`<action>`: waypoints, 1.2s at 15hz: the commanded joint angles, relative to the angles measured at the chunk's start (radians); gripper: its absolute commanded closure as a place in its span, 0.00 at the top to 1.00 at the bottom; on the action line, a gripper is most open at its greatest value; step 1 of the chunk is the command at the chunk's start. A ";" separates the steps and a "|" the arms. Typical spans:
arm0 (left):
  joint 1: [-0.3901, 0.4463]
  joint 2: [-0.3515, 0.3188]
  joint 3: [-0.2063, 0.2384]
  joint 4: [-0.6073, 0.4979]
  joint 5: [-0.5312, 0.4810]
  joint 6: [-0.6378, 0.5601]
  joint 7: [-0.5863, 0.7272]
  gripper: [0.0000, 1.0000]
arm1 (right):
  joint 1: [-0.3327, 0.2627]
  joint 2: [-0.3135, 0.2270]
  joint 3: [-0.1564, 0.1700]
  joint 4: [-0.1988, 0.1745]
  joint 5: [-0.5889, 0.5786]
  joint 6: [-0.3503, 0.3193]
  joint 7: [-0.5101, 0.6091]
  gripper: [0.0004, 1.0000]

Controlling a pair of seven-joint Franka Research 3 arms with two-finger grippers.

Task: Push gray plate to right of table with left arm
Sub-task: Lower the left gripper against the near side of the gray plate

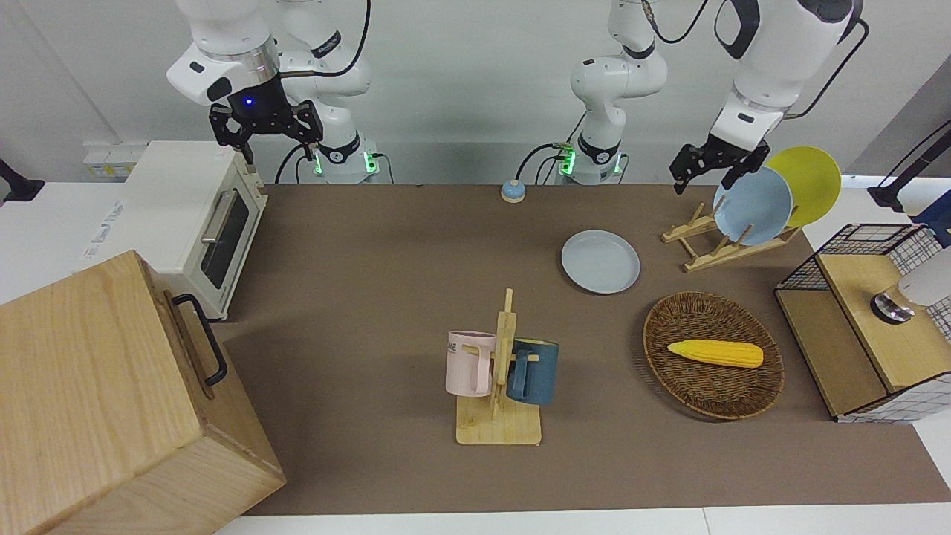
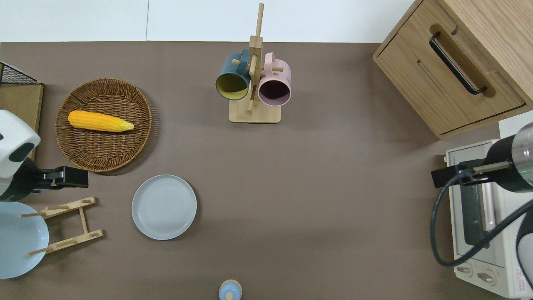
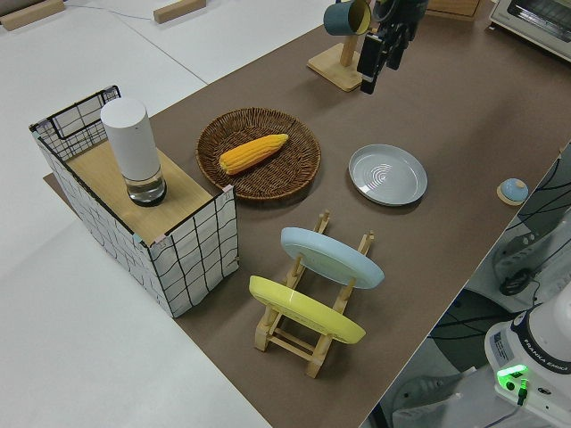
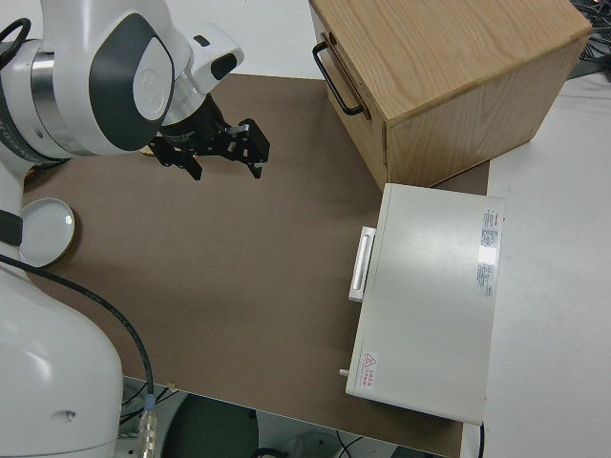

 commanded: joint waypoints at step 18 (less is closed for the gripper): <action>-0.010 0.037 0.012 -0.688 -0.052 0.653 0.016 0.98 | -0.008 -0.010 0.005 -0.004 -0.001 -0.012 -0.008 1.00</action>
